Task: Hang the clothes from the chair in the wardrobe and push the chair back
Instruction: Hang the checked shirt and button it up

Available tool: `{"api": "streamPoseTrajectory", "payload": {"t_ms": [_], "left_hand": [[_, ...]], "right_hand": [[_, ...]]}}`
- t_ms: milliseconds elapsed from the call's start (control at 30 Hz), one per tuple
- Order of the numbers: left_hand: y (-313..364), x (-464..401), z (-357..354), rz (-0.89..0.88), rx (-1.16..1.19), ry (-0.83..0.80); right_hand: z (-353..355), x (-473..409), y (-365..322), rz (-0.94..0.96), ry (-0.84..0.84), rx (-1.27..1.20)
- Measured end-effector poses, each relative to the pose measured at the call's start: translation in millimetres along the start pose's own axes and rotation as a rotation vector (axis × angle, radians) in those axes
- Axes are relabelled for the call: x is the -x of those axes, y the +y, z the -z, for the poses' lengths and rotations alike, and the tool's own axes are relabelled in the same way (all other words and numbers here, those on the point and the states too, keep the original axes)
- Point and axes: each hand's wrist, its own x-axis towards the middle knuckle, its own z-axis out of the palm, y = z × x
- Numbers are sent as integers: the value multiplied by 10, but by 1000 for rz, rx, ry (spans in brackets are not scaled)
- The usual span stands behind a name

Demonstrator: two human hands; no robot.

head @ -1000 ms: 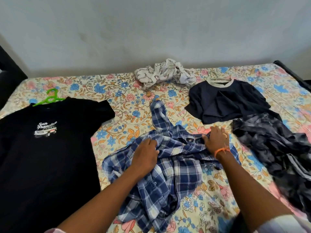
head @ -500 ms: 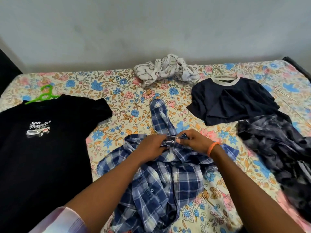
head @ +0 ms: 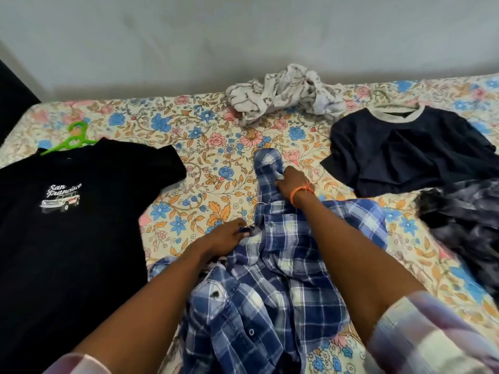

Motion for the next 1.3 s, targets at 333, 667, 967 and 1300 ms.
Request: {"api": "streamPoseTrajectory", "payload": {"t_ms": [333, 667, 967, 1300], "left_hand": [[41, 223, 392, -40, 17, 528], [1415, 449, 629, -135, -90, 471], [2262, 1390, 145, -338, 1098, 122], [1492, 1892, -22, -411, 1352, -457]], "right_hand": [[1893, 487, 1530, -506, 609, -322], [2238, 1704, 1222, -251, 910, -651], [1061, 3073, 33, 591, 585, -357], [1295, 3301, -56, 381, 248, -751]]}}
